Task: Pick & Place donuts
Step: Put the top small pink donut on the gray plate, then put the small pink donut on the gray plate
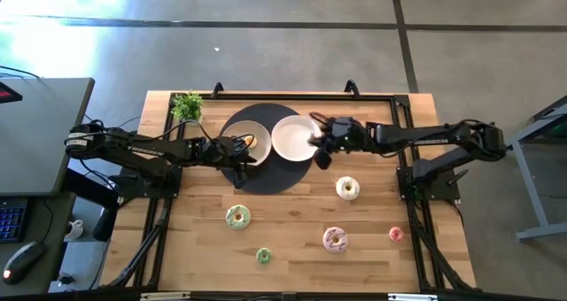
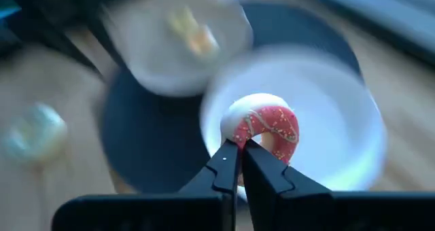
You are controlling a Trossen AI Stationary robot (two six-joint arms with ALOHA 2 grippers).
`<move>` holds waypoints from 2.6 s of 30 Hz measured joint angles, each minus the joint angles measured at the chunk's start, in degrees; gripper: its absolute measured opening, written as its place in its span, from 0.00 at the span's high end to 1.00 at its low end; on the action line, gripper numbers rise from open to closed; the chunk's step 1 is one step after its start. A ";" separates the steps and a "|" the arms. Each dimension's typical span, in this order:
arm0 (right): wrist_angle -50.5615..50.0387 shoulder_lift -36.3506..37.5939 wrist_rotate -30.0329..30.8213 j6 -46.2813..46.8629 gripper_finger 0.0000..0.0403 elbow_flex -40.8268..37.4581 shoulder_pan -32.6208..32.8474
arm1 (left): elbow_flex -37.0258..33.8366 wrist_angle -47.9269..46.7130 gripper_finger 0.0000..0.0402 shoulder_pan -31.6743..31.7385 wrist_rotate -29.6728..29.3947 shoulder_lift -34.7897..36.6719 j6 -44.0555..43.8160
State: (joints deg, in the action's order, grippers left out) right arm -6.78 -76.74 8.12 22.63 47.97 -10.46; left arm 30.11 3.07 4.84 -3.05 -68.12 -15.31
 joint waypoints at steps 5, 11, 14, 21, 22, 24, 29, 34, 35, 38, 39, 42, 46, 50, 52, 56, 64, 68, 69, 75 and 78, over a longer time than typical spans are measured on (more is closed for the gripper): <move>18.29 -7.29 -4.01 -7.36 0.99 0.02 0.00 | -0.02 -0.03 0.71 0.00 0.06 0.00 0.01; 36.02 -19.28 -12.70 -10.87 0.98 -0.02 -0.01 | -0.02 0.02 0.71 0.00 0.15 0.00 0.02; 37.85 -22.24 -12.31 -11.20 0.98 0.93 -0.06 | -0.01 0.01 0.71 0.00 0.15 0.00 0.01; 30.45 -26.82 -12.17 -12.89 0.99 10.56 -0.52 | -0.02 0.23 0.71 0.01 0.11 0.00 0.01; 28.55 -27.82 -11.05 -13.26 0.99 12.42 -0.52 | -0.02 0.19 0.71 0.00 0.11 0.00 0.02; 23.92 -30.24 -8.26 -14.05 0.99 15.93 -0.52 | -0.02 0.24 0.71 0.02 0.11 0.00 0.02; 16.78 -35.43 -7.23 -14.14 0.99 22.89 -0.57 | -0.02 0.44 0.71 0.00 0.05 0.00 0.02; 17.24 -39.16 -10.36 -14.15 0.97 25.26 -0.57 | -0.02 2.08 0.71 0.00 0.03 0.02 0.00; 17.62 -39.51 -10.47 -14.16 0.97 25.39 -0.61 | -0.02 1.97 0.71 0.00 0.40 0.00 0.00; 18.51 -39.79 -10.03 -14.16 0.96 25.37 -1.01 | -0.02 2.00 0.71 0.00 0.72 0.01 0.00; 18.47 -39.99 -10.01 -14.16 0.96 25.22 -1.22 | -0.02 2.00 0.71 0.00 0.72 0.00 0.00; 17.52 -40.31 -9.93 -14.15 0.96 24.94 -1.68 | -0.02 2.62 0.71 0.00 0.68 0.00 0.02; 18.56 -40.21 -9.88 -14.18 0.92 25.07 -1.81 | -0.02 3.70 0.71 0.02 0.52 0.00 0.01; 18.21 -40.68 -9.90 -16.19 0.84 25.04 -2.29 | -0.02 4.20 0.71 0.01 0.50 0.00 0.02; 18.28 -41.20 -9.38 -16.67 0.80 25.03 -2.36 | -0.02 4.20 0.71 0.02 0.50 0.00 0.02; 17.89 -41.45 -8.06 -16.75 0.72 25.00 -2.32 | -0.02 4.40 0.71 0.02 0.50 0.00 0.02; 19.09 -39.83 -8.70 -18.78 0.65 25.06 -2.09 | -0.02 4.42 0.71 0.02 0.50 0.00 0.02; 14.04 -36.16 -10.15 -20.28 0.64 25.05 -1.07 | -0.02 4.50 0.71 0.00 0.53 0.00 0.02; 11.97 -34.76 -10.11 -20.90 0.64 25.06 -0.64 | -0.02 4.44 0.71 0.00 0.55 0.00 0.02; -7.33 -23.63 -7.45 -23.06 0.67 25.11 3.14 | -0.02 4.47 0.71 0.02 0.77 0.00 0.03; -18.57 -17.99 -7.43 -22.15 0.67 25.11 5.80 | -0.02 4.50 0.71 0.01 0.81 -0.02 0.02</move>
State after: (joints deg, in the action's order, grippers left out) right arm -25.34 -94.73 0.70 0.48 73.08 -4.65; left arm 30.09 7.57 4.85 -2.24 -68.14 -15.29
